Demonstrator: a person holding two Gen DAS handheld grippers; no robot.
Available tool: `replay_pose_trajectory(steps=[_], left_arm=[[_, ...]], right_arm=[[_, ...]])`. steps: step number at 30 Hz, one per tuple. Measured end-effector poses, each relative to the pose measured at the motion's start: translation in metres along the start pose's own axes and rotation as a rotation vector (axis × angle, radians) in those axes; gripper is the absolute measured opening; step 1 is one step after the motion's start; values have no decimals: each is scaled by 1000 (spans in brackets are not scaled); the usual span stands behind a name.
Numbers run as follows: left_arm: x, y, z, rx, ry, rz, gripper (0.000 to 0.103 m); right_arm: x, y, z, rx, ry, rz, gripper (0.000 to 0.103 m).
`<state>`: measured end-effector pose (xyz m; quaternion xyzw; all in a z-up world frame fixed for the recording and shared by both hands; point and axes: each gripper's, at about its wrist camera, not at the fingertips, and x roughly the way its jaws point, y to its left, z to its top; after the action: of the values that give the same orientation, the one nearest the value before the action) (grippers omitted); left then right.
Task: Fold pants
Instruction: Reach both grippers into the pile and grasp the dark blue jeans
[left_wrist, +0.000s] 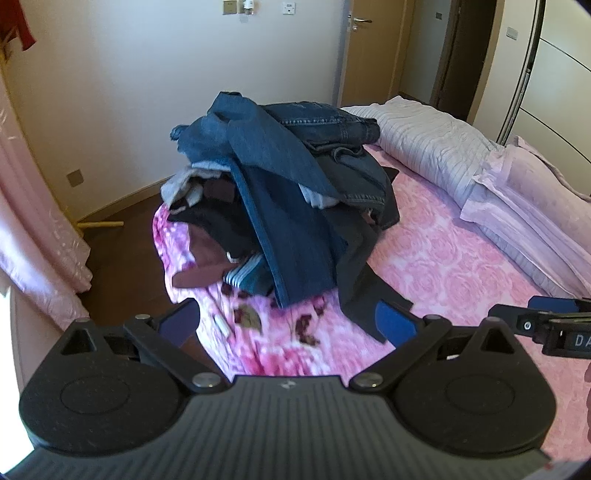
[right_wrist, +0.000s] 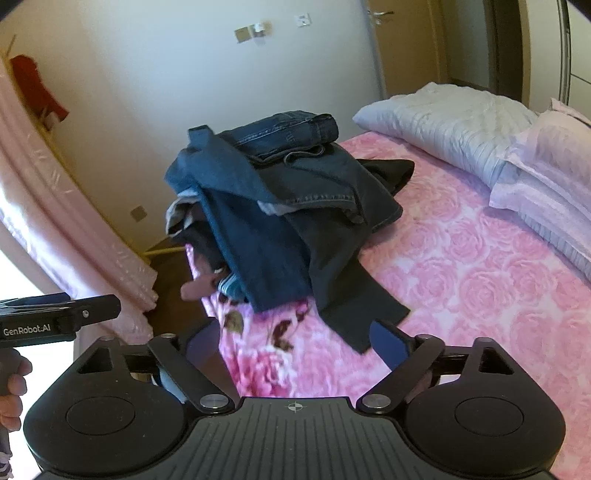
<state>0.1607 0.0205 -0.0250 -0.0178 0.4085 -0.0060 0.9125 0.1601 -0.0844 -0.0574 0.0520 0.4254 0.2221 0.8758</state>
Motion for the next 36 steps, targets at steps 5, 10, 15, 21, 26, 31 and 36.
replay_pose_trajectory(steps=[5, 10, 15, 21, 26, 31, 36], left_arm=[[46, 36, 54, 25, 8, -19, 98], [99, 77, 119, 58, 7, -45, 95], [155, 114, 188, 97, -9, -54, 95], [217, 142, 253, 131, -23, -65, 95], [260, 150, 284, 132, -19, -82, 95], [289, 154, 304, 129, -11, -100, 95], [307, 157, 313, 139, 6, -108, 95]], right_arm=[[50, 18, 42, 58, 8, 6, 78], [110, 44, 95, 116, 0, -1, 74], [169, 51, 154, 190, -28, -23, 72], [231, 40, 205, 315, -55, -50, 72], [271, 19, 227, 497, -70, -35, 72], [286, -1, 241, 640, -146, -61, 72], [306, -13, 252, 746, -142, -67, 72]])
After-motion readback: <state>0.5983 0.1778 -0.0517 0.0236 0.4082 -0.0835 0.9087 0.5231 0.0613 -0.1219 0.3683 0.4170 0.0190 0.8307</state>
